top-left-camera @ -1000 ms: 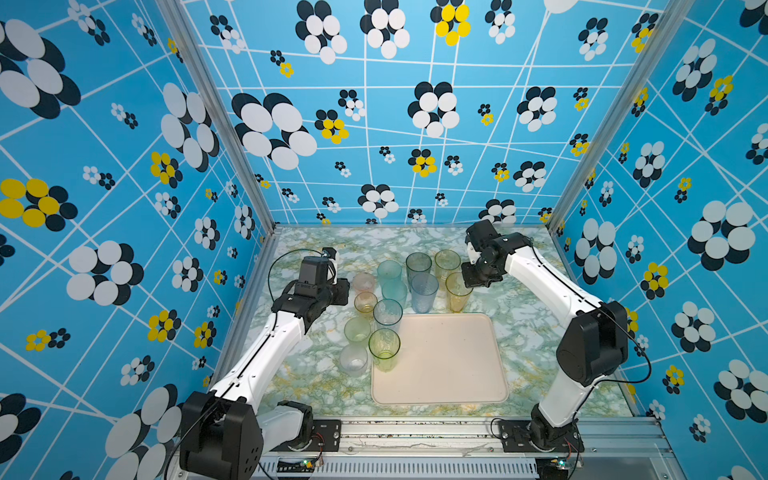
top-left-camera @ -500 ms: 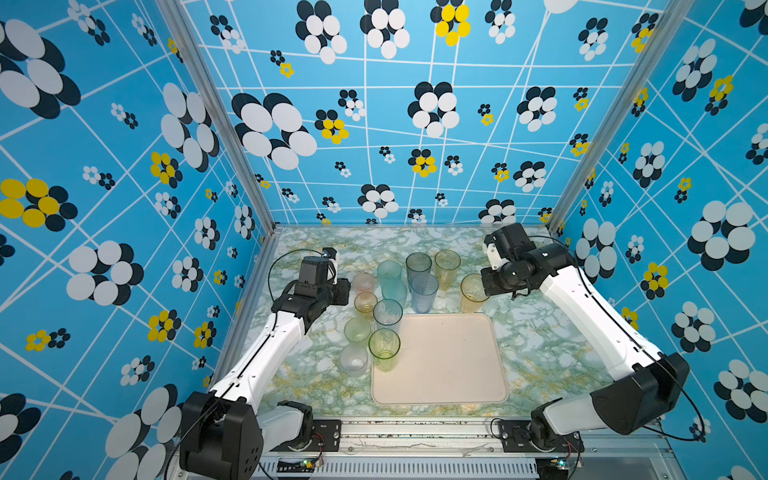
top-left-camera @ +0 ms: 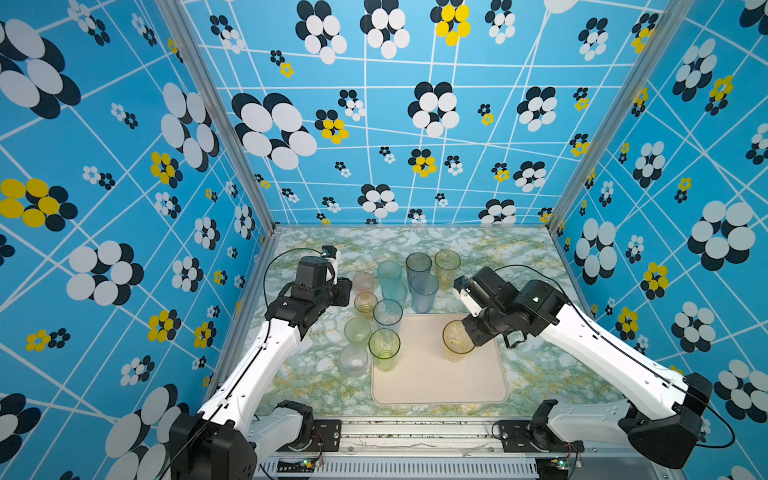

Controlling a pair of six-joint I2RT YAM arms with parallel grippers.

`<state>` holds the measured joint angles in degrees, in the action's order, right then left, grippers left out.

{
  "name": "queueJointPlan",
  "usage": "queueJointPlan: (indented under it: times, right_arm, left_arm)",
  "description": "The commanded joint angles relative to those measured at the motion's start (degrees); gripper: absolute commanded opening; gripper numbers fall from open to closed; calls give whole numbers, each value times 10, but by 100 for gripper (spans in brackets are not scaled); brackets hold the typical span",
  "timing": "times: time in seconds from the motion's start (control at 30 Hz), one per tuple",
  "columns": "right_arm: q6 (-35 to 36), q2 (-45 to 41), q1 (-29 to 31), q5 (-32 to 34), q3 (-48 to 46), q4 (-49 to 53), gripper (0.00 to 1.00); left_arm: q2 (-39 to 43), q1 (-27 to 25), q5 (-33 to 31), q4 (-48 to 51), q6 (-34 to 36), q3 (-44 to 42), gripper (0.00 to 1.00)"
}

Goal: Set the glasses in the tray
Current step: 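Lift the yellow cup and carry it over the tray with the right gripper, then lower the yellow cup onto the tray beside the green cup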

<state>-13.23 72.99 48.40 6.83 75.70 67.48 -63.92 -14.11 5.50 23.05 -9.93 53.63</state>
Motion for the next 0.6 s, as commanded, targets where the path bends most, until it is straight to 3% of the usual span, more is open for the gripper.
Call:
queueJointPlan:
  times: [0.0,0.23,0.57]
  right_arm:
    - [-52,-4,56,3,-18,-15,0]
    - [-84,35,157,-22,-12,-89,0]
    - [-81,102,185,-77,13,-159,0]
  left_arm:
    - [11,-7,-6,25,-9,17,44]
    - [13,-21,-5,32,-11,26,44]
    - [7,-26,1,34,-10,32,44]
